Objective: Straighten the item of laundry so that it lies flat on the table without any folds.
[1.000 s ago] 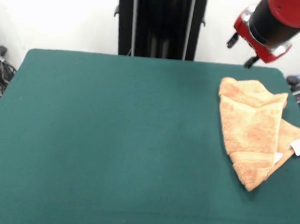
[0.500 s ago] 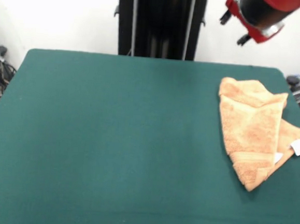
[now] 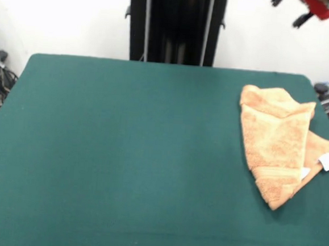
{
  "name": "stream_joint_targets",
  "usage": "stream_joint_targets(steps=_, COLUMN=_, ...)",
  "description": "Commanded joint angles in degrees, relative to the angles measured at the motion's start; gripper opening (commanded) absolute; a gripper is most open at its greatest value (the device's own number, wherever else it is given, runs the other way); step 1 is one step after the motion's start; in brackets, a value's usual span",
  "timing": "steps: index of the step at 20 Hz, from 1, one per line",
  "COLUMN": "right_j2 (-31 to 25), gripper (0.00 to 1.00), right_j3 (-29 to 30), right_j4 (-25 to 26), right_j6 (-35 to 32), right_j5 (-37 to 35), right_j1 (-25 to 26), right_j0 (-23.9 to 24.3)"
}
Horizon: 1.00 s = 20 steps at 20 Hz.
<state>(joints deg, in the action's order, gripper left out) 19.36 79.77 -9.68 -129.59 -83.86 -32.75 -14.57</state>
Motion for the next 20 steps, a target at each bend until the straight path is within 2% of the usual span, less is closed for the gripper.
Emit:
stream_joint_targets(steps=1, right_j2=-8.24, gripper=1.0, right_j3=13.14, right_j4=-2.89, right_j6=0.53, right_j5=7.73, right_j1=-2.08, right_j0=-0.43)
stream_joint_targets(steps=10, right_j2=-9.03, gripper=1.0, right_j3=18.23, right_j4=-5.25, right_j6=-3.01, right_j5=12.06, right_j1=-4.12, right_j0=-2.42)
stream_joint_targets(steps=20, right_j2=-11.35, gripper=1.0, right_j3=26.86, right_j4=-10.17, right_j6=-4.3, right_j5=20.75, right_j1=-5.38, right_j0=-4.07)
